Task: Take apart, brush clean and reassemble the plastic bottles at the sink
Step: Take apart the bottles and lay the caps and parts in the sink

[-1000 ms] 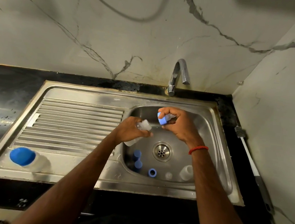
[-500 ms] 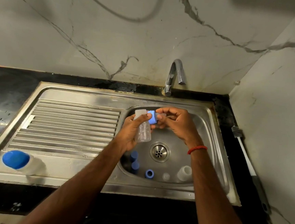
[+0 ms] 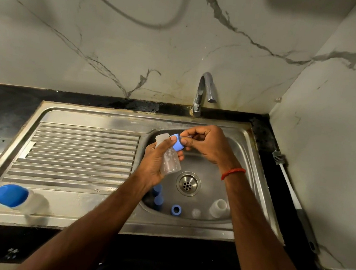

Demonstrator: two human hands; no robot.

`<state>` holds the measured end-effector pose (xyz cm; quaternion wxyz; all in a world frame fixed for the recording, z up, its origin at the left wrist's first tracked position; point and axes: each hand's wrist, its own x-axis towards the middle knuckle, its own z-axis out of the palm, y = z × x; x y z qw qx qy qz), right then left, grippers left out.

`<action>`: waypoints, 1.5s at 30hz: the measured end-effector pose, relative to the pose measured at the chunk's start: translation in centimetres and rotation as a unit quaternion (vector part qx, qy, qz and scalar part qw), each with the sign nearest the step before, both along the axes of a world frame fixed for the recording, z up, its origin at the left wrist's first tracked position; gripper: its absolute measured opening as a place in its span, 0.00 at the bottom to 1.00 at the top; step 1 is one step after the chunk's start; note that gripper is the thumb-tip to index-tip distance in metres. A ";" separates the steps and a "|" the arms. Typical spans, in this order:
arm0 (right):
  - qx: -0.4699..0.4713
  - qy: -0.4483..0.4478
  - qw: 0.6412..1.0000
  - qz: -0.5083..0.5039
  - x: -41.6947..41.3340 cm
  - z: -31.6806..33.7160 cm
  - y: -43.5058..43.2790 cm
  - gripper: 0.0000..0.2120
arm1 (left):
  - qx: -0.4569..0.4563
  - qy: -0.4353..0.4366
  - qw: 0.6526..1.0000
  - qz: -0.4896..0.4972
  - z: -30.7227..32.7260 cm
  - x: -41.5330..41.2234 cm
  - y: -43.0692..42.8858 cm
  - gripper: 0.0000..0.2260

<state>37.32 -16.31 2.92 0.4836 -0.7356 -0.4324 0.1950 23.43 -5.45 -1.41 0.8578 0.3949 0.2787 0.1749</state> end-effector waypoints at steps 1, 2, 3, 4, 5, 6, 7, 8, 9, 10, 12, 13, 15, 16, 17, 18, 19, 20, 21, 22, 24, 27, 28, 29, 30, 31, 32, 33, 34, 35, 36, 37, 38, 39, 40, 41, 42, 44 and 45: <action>-0.011 -0.012 1.000 0.013 0.1 0.3 0.0 0.10 | -0.012 0.000 1.000 -0.002 0.0 -0.1 -0.1 0.14; -0.019 -0.023 0.999 0.026 0.1 0.5 -0.1 0.10 | -0.024 -0.002 1.000 -0.006 -0.2 -0.2 -0.1 0.16; -0.028 -0.034 0.998 0.037 0.1 0.6 -0.1 0.10 | -0.039 -0.004 0.999 -0.012 -0.3 -0.3 -0.2 0.19; -0.037 -0.043 0.997 0.048 0.1 0.7 -0.1 0.09 | -0.054 -0.006 0.998 -0.017 -0.5 -0.4 -0.2 0.22; -0.047 -0.052 0.996 0.060 0.1 0.7 -0.1 0.09 | -0.066 -0.005 0.998 -0.020 -0.7 -0.5 -0.3 0.24; -0.055 -0.061 0.994 0.068 0.1 0.8 -0.1 0.09 | -0.075 -0.004 0.997 -0.021 -0.9 -0.6 -0.5 0.25; -0.059 -0.067 0.993 0.074 0.2 0.9 -0.2 0.09 | -0.086 -0.004 0.996 -0.025 -1.0 -0.6 -0.6 0.24; -0.062 -0.069 0.993 0.079 0.1 1.1 -0.3 0.10 | -0.098 -0.010 0.995 -0.030 -0.9 -0.6 -0.6 0.23; -0.063 -0.068 0.992 0.084 0.1 1.3 -0.4 0.12 | -0.109 -0.018 0.993 -0.036 -0.8 -0.6 -0.7 0.22; -0.063 -0.070 0.992 0.088 0.1 1.5 -0.5 0.12 | -0.113 -0.022 0.992 -0.041 -0.6 -0.6 -0.7 0.20; -0.062 -0.085 0.991 0.083 0.2 1.7 -0.3 0.11 | -0.110 -0.018 0.992 -0.051 -0.1 -0.6 -0.7 0.19; -0.062 -0.096 0.990 0.077 0.2 1.8 -0.2 0.09 | -0.111 -0.016 0.992 -0.055 0.2 -0.5 -0.8 0.19; -0.056 -0.123 0.989 0.066 0.2 2.0 0.0 0.07 | -0.122 -0.020 0.990 -0.065 0.6 -0.4 -1.0 0.17; -0.046 -0.130 0.989 0.061 0.3 1.9 0.0 0.06 | -0.127 -0.023 0.989 -0.066 0.7 -0.3 -1.1 0.17; -0.035 -0.128 0.990 0.055 0.2 1.9 0.0 0.07 | -0.128 -0.028 0.989 -0.064 0.9 -0.2 -1.2 0.17; -0.026 -0.123 0.991 0.046 0.1 1.8 -0.1 0.08 | -0.123 -0.034 0.990 -0.060 0.9 0.0 -1.2 0.18; -0.020 -0.120 0.992 0.039 0.0 1.7 -0.2 0.09 | -0.117 -0.039 0.991 -0.054 1.1 0.2 -1.1 0.19; -0.017 -0.120 0.992 0.036 -0.1 1.6 -0.3 0.10 | -0.110 -0.039 0.992 -0.047 1.1 0.4 -0.9 0.18; -0.017 -0.122 0.992 0.037 -0.1 1.4 -0.4 0.12 | -0.104 -0.038 0.993 -0.041 1.3 0.5 -0.8 0.17; -0.017 -0.122 0.992 0.039 -0.2 1.3 -0.6 0.13 | -0.098 -0.035 0.994 -0.038 1.3 0.6 -0.8 0.16; -0.009 -0.131 0.991 0.035 -0.4 1.0 -0.8 0.14 | -0.093 -0.027 0.994 -0.043 1.5 0.5 -0.8 0.15; -0.016 -0.154 0.988 0.029 -0.7 1.0 -0.8 0.12 | -0.117 -0.027 0.991 -0.061 1.6 0.0 -1.2 0.14; -0.021 -0.158 0.987 0.036 -0.8 1.1 -0.8 0.11 | -0.126 -0.029 0.989 -0.066 1.5 -0.2 -1.3 0.13; -0.023 -0.157 0.986 0.043 -0.8 1.3 -0.7 0.11 | -0.135 -0.034 0.988 -0.070 1.4 -0.4 -1.3 0.13; -0.021 -0.149 0.987 0.046 -0.9 1.6 -0.7 0.11 | -0.139 -0.039 0.987 -0.072 1.4 -0.5 -1.3 0.13; -0.017 -0.135 0.990 0.046 -0.8 1.8 -0.8 0.12 | -0.141 -0.044 0.986 -0.073 1.5 -0.6 -1.3 0.13; -0.011 -0.117 0.992 0.044 -0.7 2.0 -0.9 0.12 | -0.138 -0.046 0.986 -0.076 1.5 -0.6 -1.2 0.14; -0.004 -0.100 0.994 0.041 -0.6 2.1 -1.0 0.12 | -0.134 -0.048 0.987 -0.078 1.5 -0.6 -1.2 0.15; 0.005 -0.089 0.995 0.039 -0.5 2.0 -1.1 0.12 | -0.128 -0.046 0.988 -0.078 1.7 -0.5 -1.1 0.15; 0.016 -0.084 0.996 0.035 -0.5 2.0 -1.2 0.11 | -0.122 -0.045 0.989 -0.076 1.8 -0.5 -1.2 0.16; 0.029 -0.082 0.996 0.031 -0.5 1.9 -1.2 0.10 | -0.114 -0.044 0.990 -0.073 1.9 -0.4 -1.1 0.16; 0.041 -0.079 0.996 0.028 -0.6 1.8 -1.3 0.10 | -0.108 -0.048 0.990 -0.072 1.9 -0.3 -1.1 0.16; 0.049 -0.074 0.996 0.028 -0.7 1.8 -1.4 0.10 | -0.105 -0.053 0.990 -0.073 2.0 -0.3 -1.2 0.16; 0.048 -0.069 0.996 0.031 -0.8 1.7 -1.5 0.12 | -0.107 -0.059 0.990 -0.075 2.0 -0.3 -1.3 0.14; 0.039 -0.063 0.997 0.038 -1.0 1.6 -1.6 0.15 | -0.109 -0.065 0.989 -0.076 1.9 -0.3 -1.3 0.13; 0.024 -0.057 0.997 0.047 -1.1 1.4 -1.6 0.19 | -0.108 -0.068 0.989 -0.078 1.9 -0.4 -1.4 0.12; 0.009 -0.055 0.997 0.055 -1.3 1.2 -1.6 0.23 | -0.104 -0.069 0.989 -0.080 1.9 -0.4 -1.4 0.12; -0.003 -0.055 0.997 0.055 -1.5 0.8 -1.3 0.27 | -0.109 -0.073 0.988 -0.080 1.8 -0.5 -1.5 0.12; -0.001 -0.050 0.997 0.051 -1.5 0.6 -1.3 0.27 | -0.119 -0.076 0.987 -0.080 1.8 -0.5 -1.5 0.12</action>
